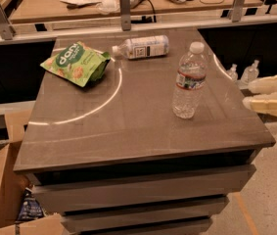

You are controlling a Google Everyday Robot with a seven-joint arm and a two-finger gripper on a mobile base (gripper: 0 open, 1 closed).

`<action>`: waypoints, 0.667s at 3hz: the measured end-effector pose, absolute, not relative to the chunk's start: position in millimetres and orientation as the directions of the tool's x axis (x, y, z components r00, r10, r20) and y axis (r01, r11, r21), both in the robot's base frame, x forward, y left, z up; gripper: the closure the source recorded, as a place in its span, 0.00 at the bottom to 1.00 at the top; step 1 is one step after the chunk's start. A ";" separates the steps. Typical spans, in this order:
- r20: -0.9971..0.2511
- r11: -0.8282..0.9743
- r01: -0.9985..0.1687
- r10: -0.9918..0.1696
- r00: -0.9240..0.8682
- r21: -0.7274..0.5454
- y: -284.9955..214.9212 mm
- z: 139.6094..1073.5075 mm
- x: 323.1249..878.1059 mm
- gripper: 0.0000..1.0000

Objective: Knock blue plastic bottle over

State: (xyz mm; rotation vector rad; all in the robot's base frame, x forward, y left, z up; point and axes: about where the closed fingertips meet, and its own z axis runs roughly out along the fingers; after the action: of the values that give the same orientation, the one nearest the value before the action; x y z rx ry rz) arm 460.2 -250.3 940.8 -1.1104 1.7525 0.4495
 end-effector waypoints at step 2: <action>-0.907 0.512 -0.846 -0.411 -0.089 -0.149 -236.5 946.4 451.6 1.00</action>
Offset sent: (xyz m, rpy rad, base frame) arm -0.0091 0.0165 -0.0191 0.1128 -0.1051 -0.1778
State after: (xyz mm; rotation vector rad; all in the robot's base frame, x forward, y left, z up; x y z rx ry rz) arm 451.6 -236.5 946.4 -1.0724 1.7016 0.5162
